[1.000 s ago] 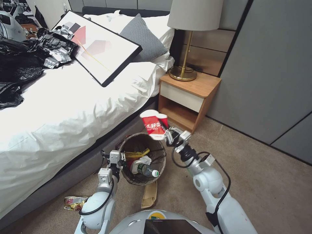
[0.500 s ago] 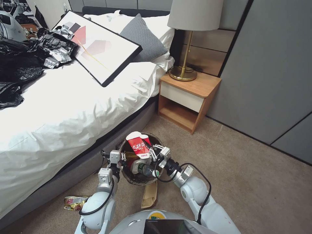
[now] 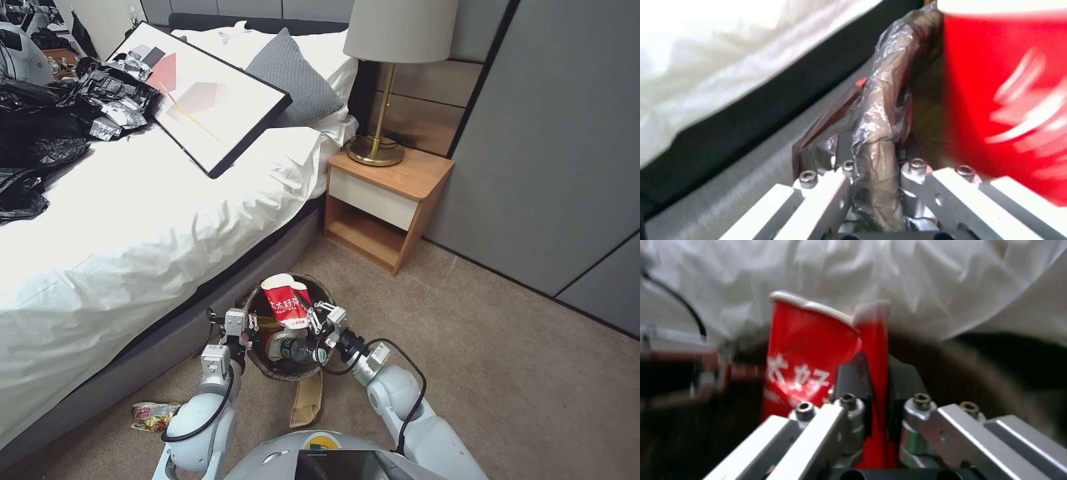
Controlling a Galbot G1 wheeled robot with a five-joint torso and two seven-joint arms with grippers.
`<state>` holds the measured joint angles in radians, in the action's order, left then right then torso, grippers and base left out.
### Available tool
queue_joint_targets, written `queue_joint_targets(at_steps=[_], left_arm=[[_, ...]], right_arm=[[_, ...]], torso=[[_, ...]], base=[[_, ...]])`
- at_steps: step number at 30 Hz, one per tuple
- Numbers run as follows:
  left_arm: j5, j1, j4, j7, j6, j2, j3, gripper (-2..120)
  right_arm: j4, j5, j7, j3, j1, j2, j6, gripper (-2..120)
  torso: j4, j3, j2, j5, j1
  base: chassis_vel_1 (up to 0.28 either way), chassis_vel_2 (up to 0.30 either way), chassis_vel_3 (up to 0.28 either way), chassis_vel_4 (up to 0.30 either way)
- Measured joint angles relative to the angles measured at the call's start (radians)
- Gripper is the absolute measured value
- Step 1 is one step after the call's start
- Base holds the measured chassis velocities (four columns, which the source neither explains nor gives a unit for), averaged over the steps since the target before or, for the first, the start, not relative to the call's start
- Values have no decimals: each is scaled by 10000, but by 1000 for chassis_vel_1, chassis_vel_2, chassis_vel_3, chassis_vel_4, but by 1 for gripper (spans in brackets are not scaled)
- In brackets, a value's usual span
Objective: Pick up the trash bin, then pick up the garbage from the floor and place it into the trash bin.
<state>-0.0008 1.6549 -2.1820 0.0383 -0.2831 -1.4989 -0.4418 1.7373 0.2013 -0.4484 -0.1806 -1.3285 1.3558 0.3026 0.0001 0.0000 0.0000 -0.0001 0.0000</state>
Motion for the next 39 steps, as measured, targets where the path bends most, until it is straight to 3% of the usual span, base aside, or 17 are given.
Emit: queue_joint_targets(at_steps=[5,8,25,39], left_arm=[[-11,-1,-17,-16,18,-8,27,3],[-11,-15,1,-15,18,-10,7,3],[-31,-9,5,-7,-54,23,0,3],[-42,-40,-82,51,-234,43,-52,3]], right_arm=[[-94,-39,4,10,35,7,-16,22],[-99,-29,4,2,56,3,-20,37],[256,72,-19,-152,13,-69,-53,97],[1125,68,-570,-431,-437,-317,-79,100]], torso=[[-1,0,0,0,0],[-1,0,0,0,0],[-2,0,0,1,0],[-1,0,0,1,0]], base=[[0,0,0,0],[0,0,0,0],[0,0,0,0],[0,0,0,0]])
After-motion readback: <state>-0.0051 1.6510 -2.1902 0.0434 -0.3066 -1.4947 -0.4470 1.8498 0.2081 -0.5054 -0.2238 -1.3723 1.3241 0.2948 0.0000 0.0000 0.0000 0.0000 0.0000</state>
